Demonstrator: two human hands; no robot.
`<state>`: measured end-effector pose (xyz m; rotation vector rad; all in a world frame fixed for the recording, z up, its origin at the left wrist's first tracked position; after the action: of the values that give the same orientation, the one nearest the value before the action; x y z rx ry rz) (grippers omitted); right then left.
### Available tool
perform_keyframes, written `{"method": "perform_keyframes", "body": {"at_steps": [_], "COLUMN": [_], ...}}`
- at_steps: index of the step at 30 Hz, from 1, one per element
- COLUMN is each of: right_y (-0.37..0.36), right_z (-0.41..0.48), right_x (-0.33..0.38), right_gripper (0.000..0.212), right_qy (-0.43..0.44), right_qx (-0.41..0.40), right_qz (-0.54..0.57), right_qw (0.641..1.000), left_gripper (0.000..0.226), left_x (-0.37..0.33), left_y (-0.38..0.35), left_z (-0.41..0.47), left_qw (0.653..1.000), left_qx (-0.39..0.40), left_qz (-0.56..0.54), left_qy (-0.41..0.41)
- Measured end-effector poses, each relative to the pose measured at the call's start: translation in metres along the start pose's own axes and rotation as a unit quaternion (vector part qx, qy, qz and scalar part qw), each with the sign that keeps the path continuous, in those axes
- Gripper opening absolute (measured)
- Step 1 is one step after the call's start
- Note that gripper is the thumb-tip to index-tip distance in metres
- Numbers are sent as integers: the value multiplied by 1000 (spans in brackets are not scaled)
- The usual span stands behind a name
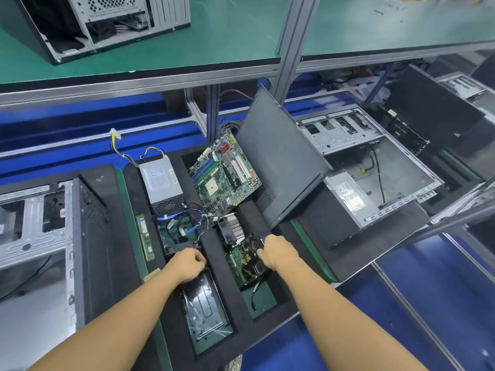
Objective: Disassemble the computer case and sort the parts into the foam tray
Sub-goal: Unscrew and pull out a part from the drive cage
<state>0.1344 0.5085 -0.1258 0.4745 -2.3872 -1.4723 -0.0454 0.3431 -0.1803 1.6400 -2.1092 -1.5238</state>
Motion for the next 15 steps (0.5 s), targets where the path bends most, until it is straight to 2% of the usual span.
{"method": "perform_keyframes", "body": {"at_steps": [3,6,9,12,15], "right_y": [0,10,31,58,80], "right_z": [-1,0,0,-6,-18], "right_x": [-1,2,21,55,93], "right_gripper": [58,64,53,13,11], "right_qy": [-27,-32,3,68,130], "right_qx": [-5,-2,4,8,-15], "right_qz": [-10,-2,15,61,129], "right_qw": [1000,999,1000,996,983], "left_gripper": [17,16,18,16,15], "left_x": [-1,-2,-4,-11,-32], "left_y": [-1,1,12,25,35], "left_z": [2,3,3,0,-10], "left_qw": [1000,1000,998,994,976], "left_qx": [-3,-7,-26,-46,-7], "left_qz": [-8,-18,-47,-99,-199], "left_qy": [4,6,15,-7,-90]}}
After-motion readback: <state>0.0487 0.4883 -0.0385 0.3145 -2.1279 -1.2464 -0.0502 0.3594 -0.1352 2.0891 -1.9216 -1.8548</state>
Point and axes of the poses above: each hand's wrist, its own z-axis towards the middle knuckle, its own y-axis out of the back of the hand, x = y × z, the point moved 7 cm from there along z, towards the middle knuckle, and after that the axes turned 11 degrees about -x, right-handed, at the moved point
